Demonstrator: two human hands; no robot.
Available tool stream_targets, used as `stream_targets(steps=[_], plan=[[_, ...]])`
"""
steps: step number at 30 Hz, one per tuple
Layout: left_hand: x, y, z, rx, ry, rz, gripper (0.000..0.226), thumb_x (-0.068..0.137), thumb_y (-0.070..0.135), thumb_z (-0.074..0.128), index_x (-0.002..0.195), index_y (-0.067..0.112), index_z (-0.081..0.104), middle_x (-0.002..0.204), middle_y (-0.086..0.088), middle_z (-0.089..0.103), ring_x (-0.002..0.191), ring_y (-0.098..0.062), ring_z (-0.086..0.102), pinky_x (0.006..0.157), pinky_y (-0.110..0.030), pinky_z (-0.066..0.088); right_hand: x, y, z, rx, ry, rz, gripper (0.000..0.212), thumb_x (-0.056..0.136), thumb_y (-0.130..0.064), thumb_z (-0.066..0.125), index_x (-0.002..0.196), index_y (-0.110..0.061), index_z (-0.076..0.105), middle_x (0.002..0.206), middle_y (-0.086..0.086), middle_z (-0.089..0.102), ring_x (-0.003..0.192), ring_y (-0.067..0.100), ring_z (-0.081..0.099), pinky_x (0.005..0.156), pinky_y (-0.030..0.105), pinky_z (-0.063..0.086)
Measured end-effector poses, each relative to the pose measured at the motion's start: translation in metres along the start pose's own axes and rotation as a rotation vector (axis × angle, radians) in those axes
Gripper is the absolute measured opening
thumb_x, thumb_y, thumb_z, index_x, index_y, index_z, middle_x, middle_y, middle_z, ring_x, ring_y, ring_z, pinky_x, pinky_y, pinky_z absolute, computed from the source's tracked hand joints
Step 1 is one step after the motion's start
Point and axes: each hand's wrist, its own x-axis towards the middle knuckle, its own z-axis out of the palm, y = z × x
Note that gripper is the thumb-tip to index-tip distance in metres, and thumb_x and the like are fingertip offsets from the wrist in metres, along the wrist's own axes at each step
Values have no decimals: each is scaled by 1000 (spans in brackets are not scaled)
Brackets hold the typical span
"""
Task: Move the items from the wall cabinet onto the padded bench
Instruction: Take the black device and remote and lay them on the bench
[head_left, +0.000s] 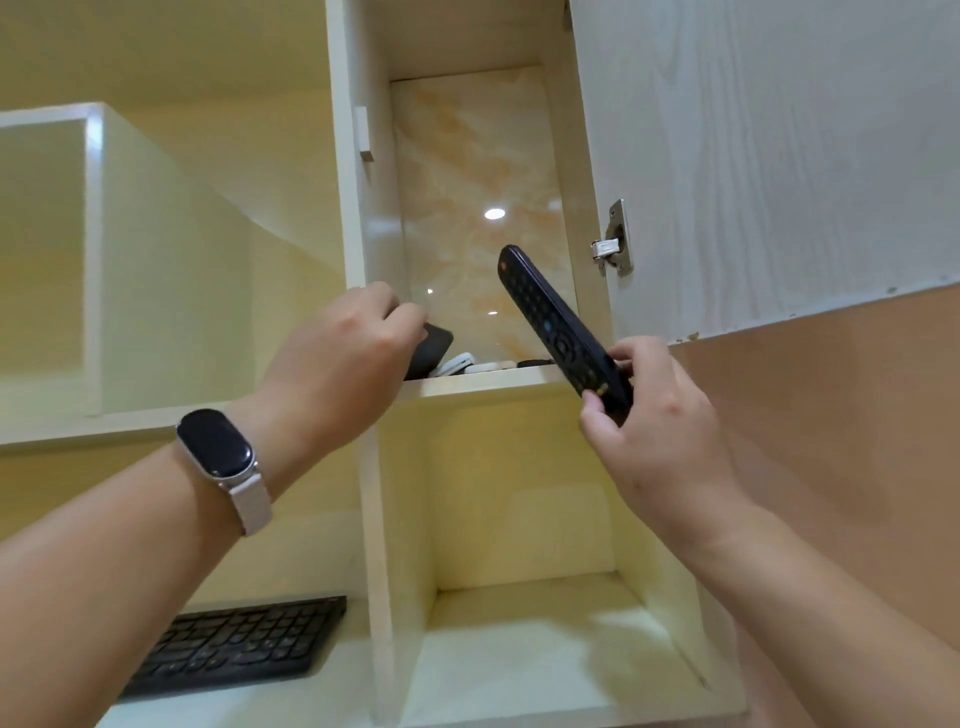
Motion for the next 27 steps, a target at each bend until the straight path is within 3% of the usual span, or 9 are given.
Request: stream_targets(steps=[3, 4, 7, 9, 13, 15, 20, 27], plan=[[-11, 1, -19, -58, 32, -104, 15, 92, 17, 57, 88, 3, 61, 81, -16, 58, 61, -36, 53, 46, -37, 43, -10, 2, 4, 130, -65, 152, 40, 88, -17, 64, 124, -25, 49, 91, -11, 56, 76, 12, 51, 58, 15, 36], [-13, 2, -25, -70, 16, -150, 16, 90, 19, 60, 93, 4, 60, 85, -15, 59, 64, -37, 54, 49, -38, 44, -12, 3, 6, 171, -96, 198, 41, 88, -18, 62, 125, -29, 48, 89, -13, 57, 76, 10, 54, 59, 17, 40], [-21, 8, -33, -81, -55, -263, 27, 89, 24, 62, 110, 8, 58, 94, -12, 59, 76, -38, 57, 56, -36, 43, -19, 4, 10, 279, -136, 299, 33, 87, -16, 59, 112, -35, 48, 85, -11, 60, 76, 3, 57, 54, 14, 39], [-26, 15, -34, -75, -91, -299, 25, 91, 28, 56, 109, 11, 57, 91, -7, 55, 74, -31, 54, 56, -33, 36, -21, 4, 11, 355, -145, 354, 30, 86, -15, 58, 104, -36, 47, 83, -8, 61, 74, 8, 58, 52, 14, 40], [-39, 23, -31, -150, -106, -418, 21, 90, 27, 52, 107, 14, 53, 86, -3, 56, 73, -27, 52, 59, -35, 39, -26, 4, 9, 494, -197, 451, 25, 85, -18, 57, 97, -39, 49, 79, 1, 64, 71, 26, 65, 64, 42, 54], [-47, 28, -30, -187, -100, -459, 15, 90, 26, 53, 100, 15, 50, 80, -2, 55, 68, -26, 52, 56, -35, 39, -30, 5, 6, 564, -208, 489, 22, 86, -19, 57, 97, -37, 51, 75, 2, 62, 65, 21, 65, 69, 50, 59], [-71, 47, -28, -308, -59, -512, 12, 89, 24, 56, 89, 19, 45, 69, 5, 47, 58, -15, 44, 46, -24, 28, -48, 5, -1, 721, -226, 557, 16, 91, -12, 57, 99, -26, 54, 74, 0, 55, 68, 22, 62, 68, 42, 62], [-107, 80, -30, -641, -13, -612, 14, 89, 24, 57, 94, 13, 49, 73, -2, 54, 65, -22, 52, 57, -40, 45, -79, -10, -14, 670, -259, 614, 19, 91, -6, 56, 103, -20, 55, 75, 5, 56, 69, 25, 61, 65, 39, 62]])
